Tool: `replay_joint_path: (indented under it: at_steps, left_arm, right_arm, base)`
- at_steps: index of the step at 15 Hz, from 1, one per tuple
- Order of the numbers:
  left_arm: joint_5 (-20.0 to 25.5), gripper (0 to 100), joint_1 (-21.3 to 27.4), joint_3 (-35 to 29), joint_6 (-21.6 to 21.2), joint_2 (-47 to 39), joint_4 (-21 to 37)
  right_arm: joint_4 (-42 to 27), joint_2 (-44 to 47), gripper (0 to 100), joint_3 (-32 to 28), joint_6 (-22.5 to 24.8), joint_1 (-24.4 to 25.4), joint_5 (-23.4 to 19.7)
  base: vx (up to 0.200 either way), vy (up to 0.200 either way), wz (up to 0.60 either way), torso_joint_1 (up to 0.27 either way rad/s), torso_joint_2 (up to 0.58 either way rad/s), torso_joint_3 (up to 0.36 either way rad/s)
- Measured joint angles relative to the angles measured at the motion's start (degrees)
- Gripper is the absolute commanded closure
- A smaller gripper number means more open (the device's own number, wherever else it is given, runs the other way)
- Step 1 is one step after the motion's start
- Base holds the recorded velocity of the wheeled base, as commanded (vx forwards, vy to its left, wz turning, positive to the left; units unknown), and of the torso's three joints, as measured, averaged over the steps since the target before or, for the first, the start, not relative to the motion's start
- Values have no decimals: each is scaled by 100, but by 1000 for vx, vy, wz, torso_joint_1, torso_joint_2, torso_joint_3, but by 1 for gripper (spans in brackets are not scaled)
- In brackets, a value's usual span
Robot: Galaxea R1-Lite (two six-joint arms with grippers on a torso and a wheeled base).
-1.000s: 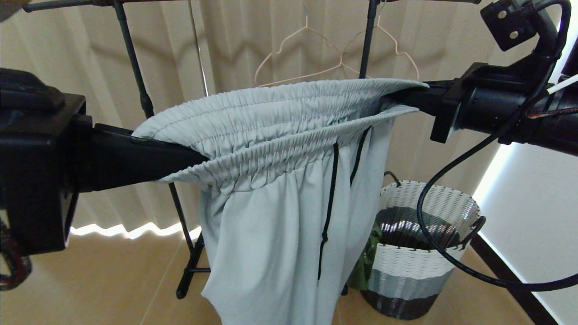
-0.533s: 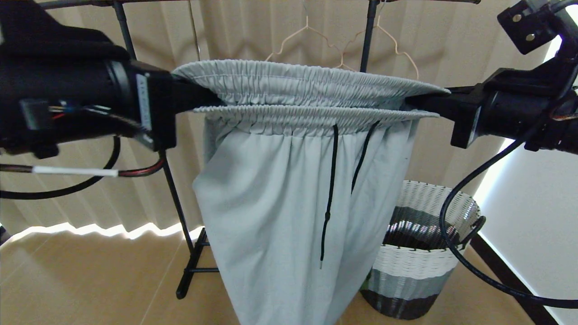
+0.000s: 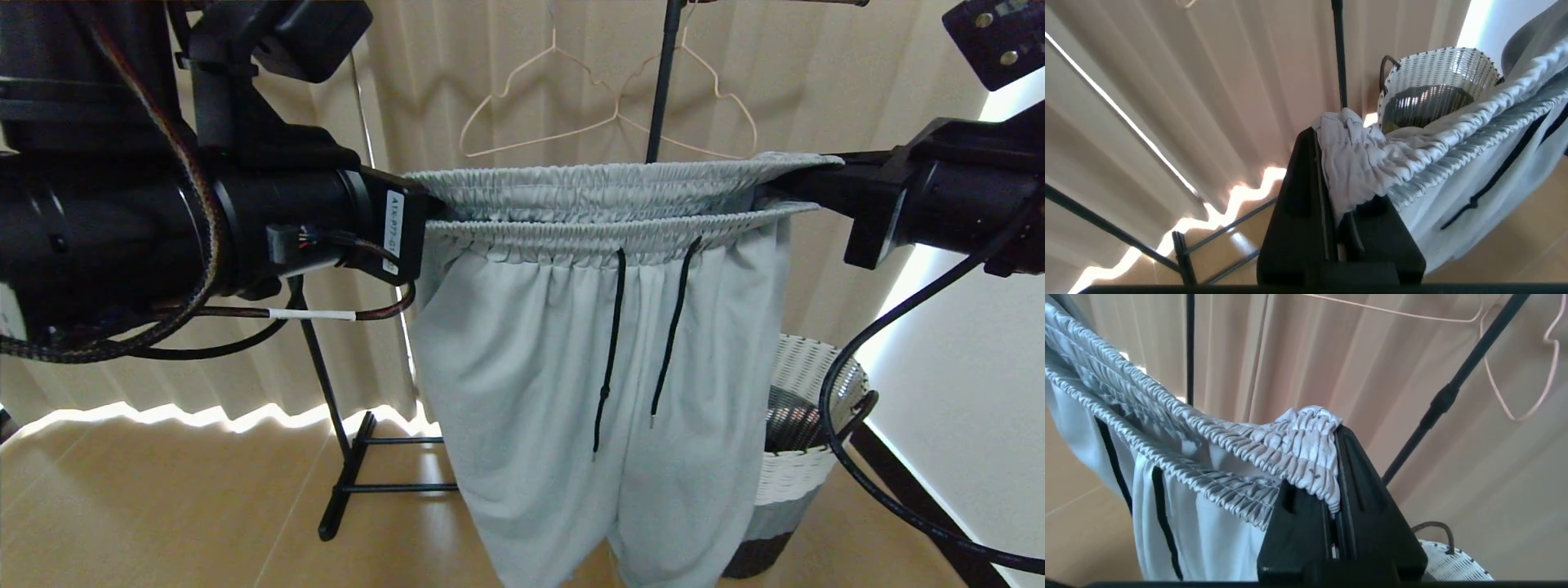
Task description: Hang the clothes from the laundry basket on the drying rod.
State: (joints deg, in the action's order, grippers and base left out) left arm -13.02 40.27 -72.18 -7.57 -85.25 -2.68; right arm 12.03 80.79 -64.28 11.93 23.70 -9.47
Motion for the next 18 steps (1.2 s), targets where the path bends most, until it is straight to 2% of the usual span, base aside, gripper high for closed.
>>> replay_joint_path:
  at_steps: [8,9,12,15,18]
  left_arm:
    - [24,100,-6,-48,5,234,-2]
    - [24,100,-2,-44,7,247,-5]
    - [2,100,-13,-41,13,267,-2]
    - [0,100,-91,82,11,250,-5]
    - [2,100,-367,96,-44,143,-16]
  right_arm:
    - [-24,-141,100,-40,-1,2,-21]
    - [-46,-146,0,-32,-1,0,-18]
    - [-27,-182,0,28,-1,0,-13]
    - [22,-483,0,581,-11,28,-57]
    - [37,-935,0,1014,-20,80,-522]
  base:
    - [0,0,0,0,0,0]
    - [0,0,0,0,0,0]
    - [0,0,0,0,0,0]
    - [0,0,0,0,0,0]
    - [0,0,0,0,0,0]
